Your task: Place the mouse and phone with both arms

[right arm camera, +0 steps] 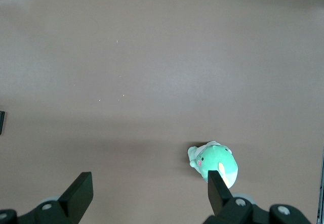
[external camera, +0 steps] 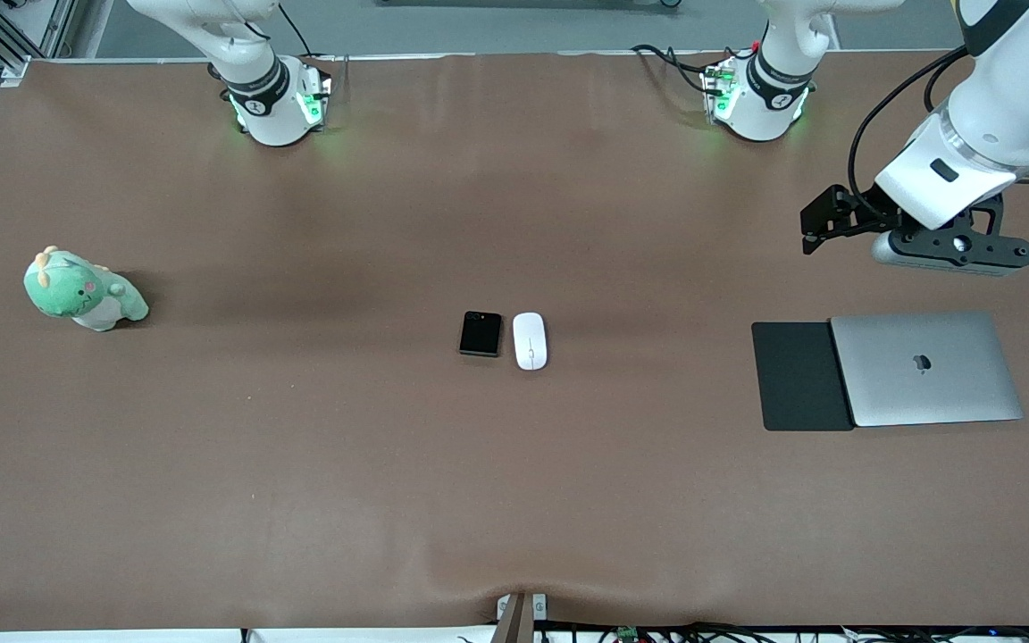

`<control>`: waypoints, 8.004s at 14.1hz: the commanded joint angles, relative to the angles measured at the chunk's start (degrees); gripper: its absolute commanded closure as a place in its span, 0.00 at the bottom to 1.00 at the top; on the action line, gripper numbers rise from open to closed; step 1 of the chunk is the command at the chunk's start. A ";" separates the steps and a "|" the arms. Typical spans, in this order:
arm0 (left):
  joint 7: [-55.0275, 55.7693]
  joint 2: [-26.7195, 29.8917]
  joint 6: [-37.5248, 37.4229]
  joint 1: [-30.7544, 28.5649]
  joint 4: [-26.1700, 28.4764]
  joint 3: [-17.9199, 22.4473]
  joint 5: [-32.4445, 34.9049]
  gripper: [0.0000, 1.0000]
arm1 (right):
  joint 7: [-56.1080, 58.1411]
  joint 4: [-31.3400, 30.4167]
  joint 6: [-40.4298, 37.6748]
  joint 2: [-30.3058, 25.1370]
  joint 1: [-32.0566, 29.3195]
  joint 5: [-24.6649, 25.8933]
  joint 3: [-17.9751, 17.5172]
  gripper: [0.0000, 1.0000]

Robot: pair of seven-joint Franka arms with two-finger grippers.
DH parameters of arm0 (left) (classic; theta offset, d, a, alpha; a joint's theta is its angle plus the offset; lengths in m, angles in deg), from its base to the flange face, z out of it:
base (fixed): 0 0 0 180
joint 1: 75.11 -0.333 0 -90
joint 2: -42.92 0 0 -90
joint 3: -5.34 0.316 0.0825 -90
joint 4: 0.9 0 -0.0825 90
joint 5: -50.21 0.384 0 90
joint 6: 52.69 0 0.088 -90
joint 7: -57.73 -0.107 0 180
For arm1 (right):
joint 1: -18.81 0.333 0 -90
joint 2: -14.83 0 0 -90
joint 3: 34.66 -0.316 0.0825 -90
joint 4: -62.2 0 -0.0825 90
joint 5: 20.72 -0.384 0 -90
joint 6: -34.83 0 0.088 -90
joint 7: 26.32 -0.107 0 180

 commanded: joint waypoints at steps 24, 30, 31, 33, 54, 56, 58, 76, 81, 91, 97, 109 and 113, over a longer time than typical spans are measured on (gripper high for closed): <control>26.69 -25.74 17.25 17.62 -4.11 -2.92 3.60 0.00 | 0.25 0.58 -0.99 -0.38 -1.24 -0.21 -0.41 0.00; 31.36 -38.93 24.36 23.60 -12.03 -2.21 5.27 0.00 | 0.34 0.58 -0.99 -0.38 -1.24 -0.21 -0.41 0.00; 31.97 -40.25 26.29 23.95 -12.30 -2.13 5.36 0.00 | 0.25 0.58 -0.99 -0.38 -1.16 -0.21 -0.41 0.00; 33.12 -42.10 29.37 25.09 -12.48 -2.13 5.36 0.00 | 0.25 0.58 -0.99 -0.38 -1.15 -0.21 -0.49 0.00; 40.41 -51.43 37.29 35.65 -15.21 4.99 4.57 0.00 | 0.25 0.58 -0.91 -0.29 -1.33 -0.30 -0.41 0.00; 40.42 -51.26 37.29 35.65 -14.77 4.99 4.66 0.00 | 0.25 0.58 -0.82 -0.20 -1.51 -0.30 -0.41 0.00; 39.89 -50.99 37.12 35.65 -13.45 4.99 4.92 0.00 | 0.25 0.49 -0.82 -0.20 -1.51 -0.30 -0.32 0.00; 47.00 -42.22 20.44 33.19 -8.79 5.26 5.53 0.66 | 0.25 0.49 0.06 0.15 -3.09 -0.38 -0.58 0.00; 39.65 -33.09 20.24 26.70 -1.43 5.08 5.97 0.65 | 0.34 -0.12 0.24 5.76 0.42 -0.47 -0.85 0.00; 17.06 -17.15 29.47 9.91 17.49 4.55 5.89 0.65 | -16.04 -11.02 16.84 11.65 19.65 -4.86 -0.85 0.00; 2.39 -18.64 34.63 -0.55 19.68 4.38 5.45 0.65 | -26.72 -11.11 23.69 22.20 32.93 -5.31 -0.85 0.00; -5.02 -27.08 43.27 -5.92 20.83 4.47 5.18 0.61 | -42.54 -10.76 41.01 38.99 48.41 -6.10 -0.76 0.00; -5.02 -29.98 47.31 -6.72 20.74 4.47 5.18 0.56 | -47.21 -10.93 44.62 40.49 49.03 -6.01 -0.84 0.00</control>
